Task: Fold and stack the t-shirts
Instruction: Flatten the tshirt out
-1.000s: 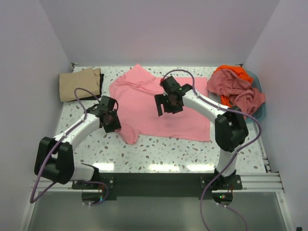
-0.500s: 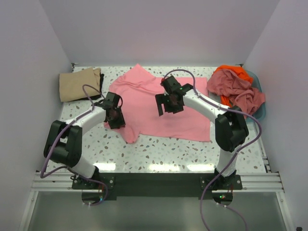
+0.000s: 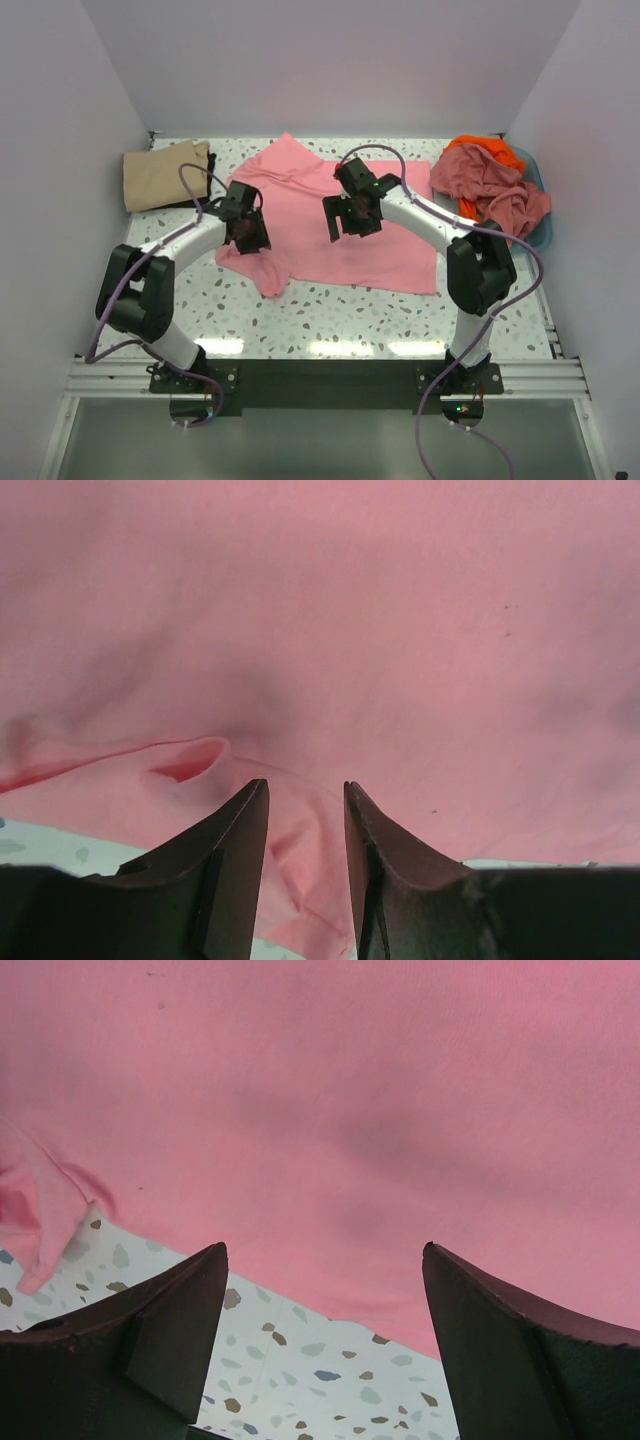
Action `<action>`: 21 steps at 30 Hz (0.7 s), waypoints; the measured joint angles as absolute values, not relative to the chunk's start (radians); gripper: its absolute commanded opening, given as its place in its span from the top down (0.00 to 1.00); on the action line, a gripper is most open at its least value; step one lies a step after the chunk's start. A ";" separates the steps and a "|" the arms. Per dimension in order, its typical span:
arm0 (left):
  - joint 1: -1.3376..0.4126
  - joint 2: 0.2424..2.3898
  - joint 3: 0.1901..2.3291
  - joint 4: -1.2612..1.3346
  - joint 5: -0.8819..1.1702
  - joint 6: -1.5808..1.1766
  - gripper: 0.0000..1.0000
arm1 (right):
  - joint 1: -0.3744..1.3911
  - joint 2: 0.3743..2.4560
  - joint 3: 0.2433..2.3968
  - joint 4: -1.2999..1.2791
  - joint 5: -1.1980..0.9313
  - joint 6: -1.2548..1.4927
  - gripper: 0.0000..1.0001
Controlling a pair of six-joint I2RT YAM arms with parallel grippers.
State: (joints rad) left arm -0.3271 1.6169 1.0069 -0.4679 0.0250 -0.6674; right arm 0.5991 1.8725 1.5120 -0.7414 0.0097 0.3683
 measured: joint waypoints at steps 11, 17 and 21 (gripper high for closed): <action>-0.294 1.285 0.845 -0.447 -0.069 -0.649 0.69 | 0.599 1.872 1.512 -0.741 0.009 0.369 0.18; -0.270 1.362 0.798 -0.410 -0.060 -0.600 0.68 | 0.599 1.872 1.512 -0.741 0.009 0.371 0.18; -0.262 1.393 0.797 -0.379 -0.060 -0.575 0.67 | 0.599 1.872 1.512 -0.742 0.010 0.374 0.18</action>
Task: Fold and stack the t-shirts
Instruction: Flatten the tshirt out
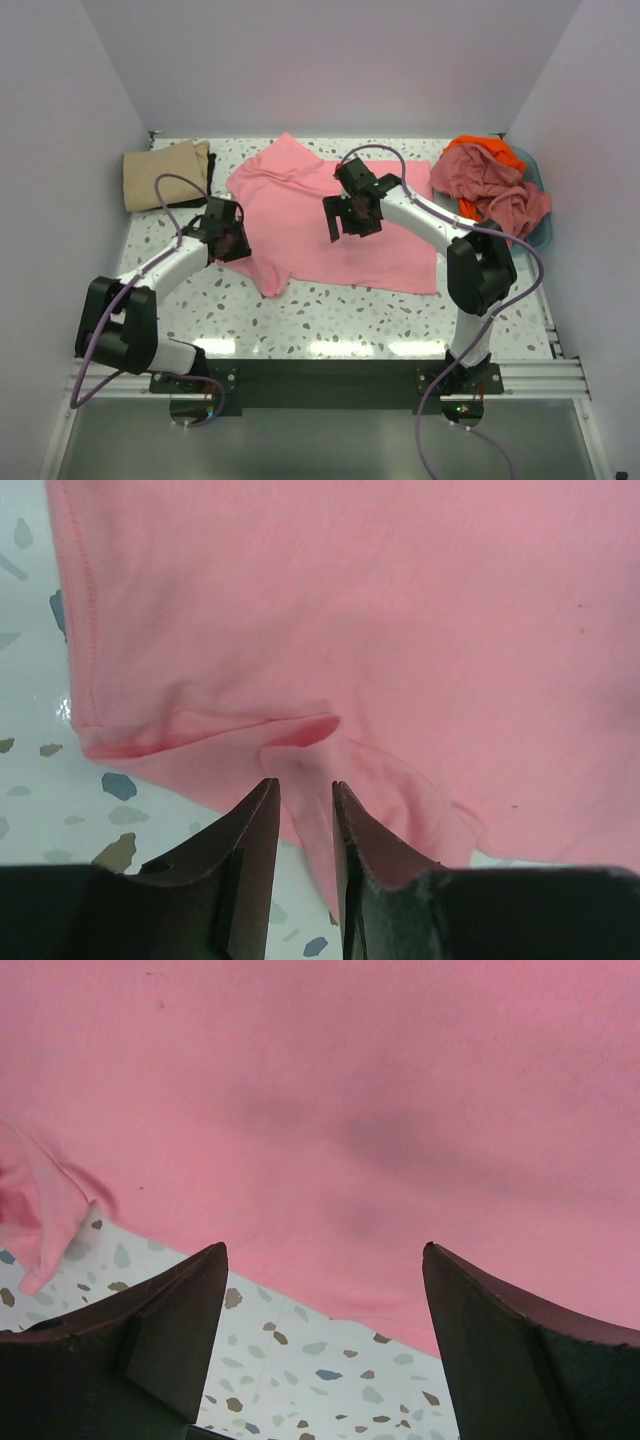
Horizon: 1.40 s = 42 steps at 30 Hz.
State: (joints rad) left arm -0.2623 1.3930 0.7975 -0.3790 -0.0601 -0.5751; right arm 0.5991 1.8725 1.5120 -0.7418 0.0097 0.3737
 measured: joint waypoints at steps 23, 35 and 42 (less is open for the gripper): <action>-0.241 1.494 0.760 -0.293 -0.049 -0.530 0.67 | 0.596 1.872 1.512 -0.764 0.024 0.374 0.18; -0.241 1.505 0.746 -0.266 -0.048 -0.529 0.74 | 0.595 1.872 1.512 -0.771 0.035 0.374 0.18; -0.239 1.512 0.743 -0.249 -0.046 -0.530 0.96 | 0.595 1.872 1.512 -0.771 0.035 0.377 0.18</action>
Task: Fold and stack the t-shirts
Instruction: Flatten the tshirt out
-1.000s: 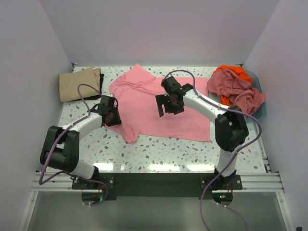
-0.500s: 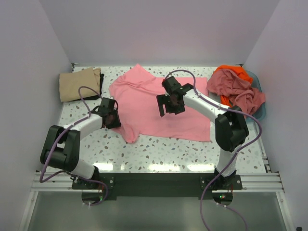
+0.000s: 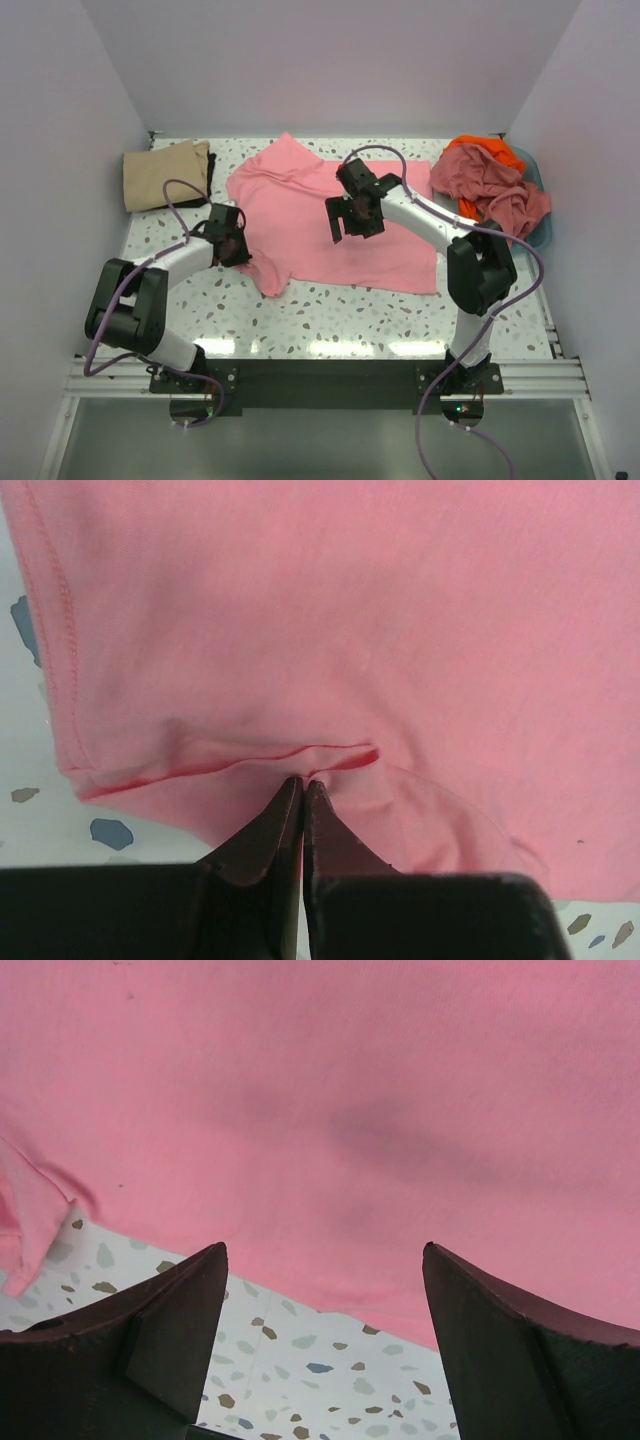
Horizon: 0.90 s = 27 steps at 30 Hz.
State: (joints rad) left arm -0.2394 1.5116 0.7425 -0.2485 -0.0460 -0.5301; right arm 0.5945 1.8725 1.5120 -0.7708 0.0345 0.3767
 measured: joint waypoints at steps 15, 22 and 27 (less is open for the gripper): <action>-0.238 1.319 0.812 -0.459 -0.057 -0.549 0.98 | 0.505 1.827 1.444 -0.773 0.041 0.382 0.18; -0.238 1.246 0.815 -0.550 -0.057 -0.586 0.98 | 0.393 1.651 1.245 -0.789 0.089 0.423 0.18; -0.238 1.243 0.818 -0.594 -0.056 -0.588 0.98 | 0.327 1.510 1.068 -0.800 0.095 0.475 0.18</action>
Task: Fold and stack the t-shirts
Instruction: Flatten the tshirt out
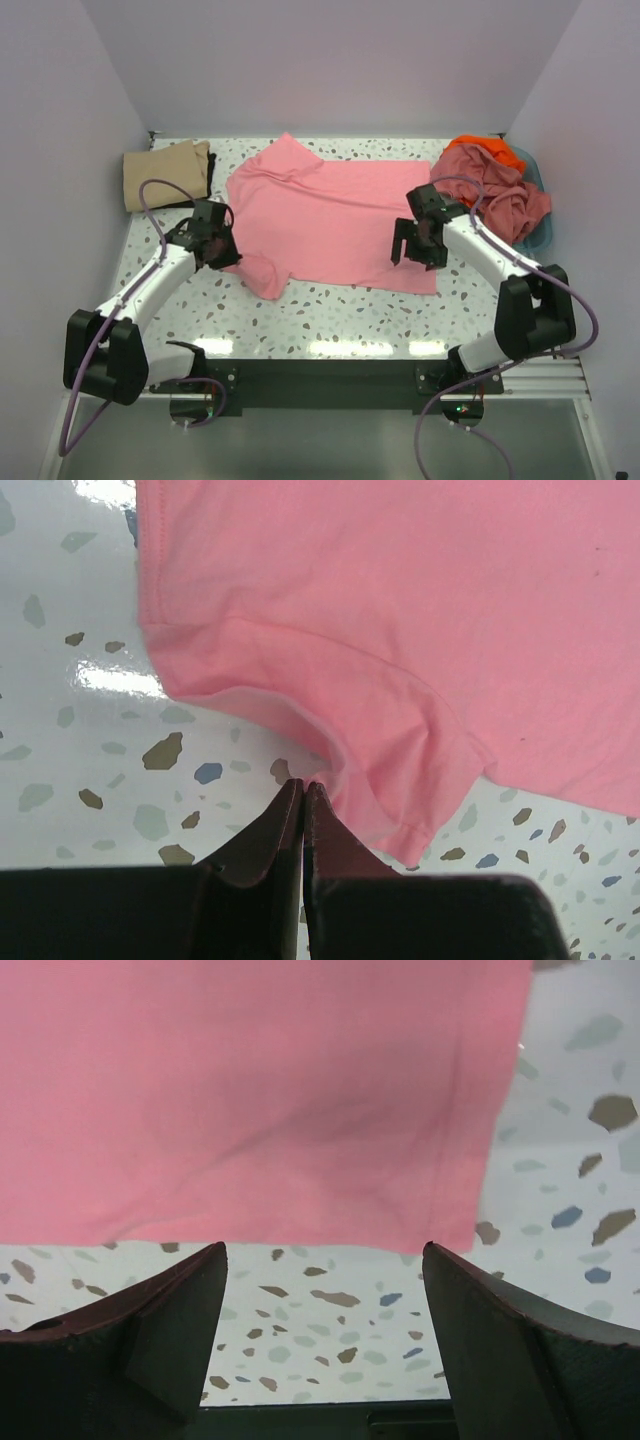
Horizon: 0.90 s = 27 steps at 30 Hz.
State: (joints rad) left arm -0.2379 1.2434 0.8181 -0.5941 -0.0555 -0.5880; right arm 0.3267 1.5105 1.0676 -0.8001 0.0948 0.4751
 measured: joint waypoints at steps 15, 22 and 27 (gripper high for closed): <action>-0.238 1.213 0.820 -0.643 -0.031 -0.592 1.00 | 0.101 1.384 0.822 -0.765 0.061 0.540 0.24; -0.238 1.151 0.804 -0.669 -0.031 -0.610 1.00 | 0.087 1.407 0.792 -0.705 0.028 0.550 0.33; -0.238 1.124 0.796 -0.682 -0.032 -0.620 1.00 | 0.084 1.425 0.774 -0.683 0.023 0.558 0.38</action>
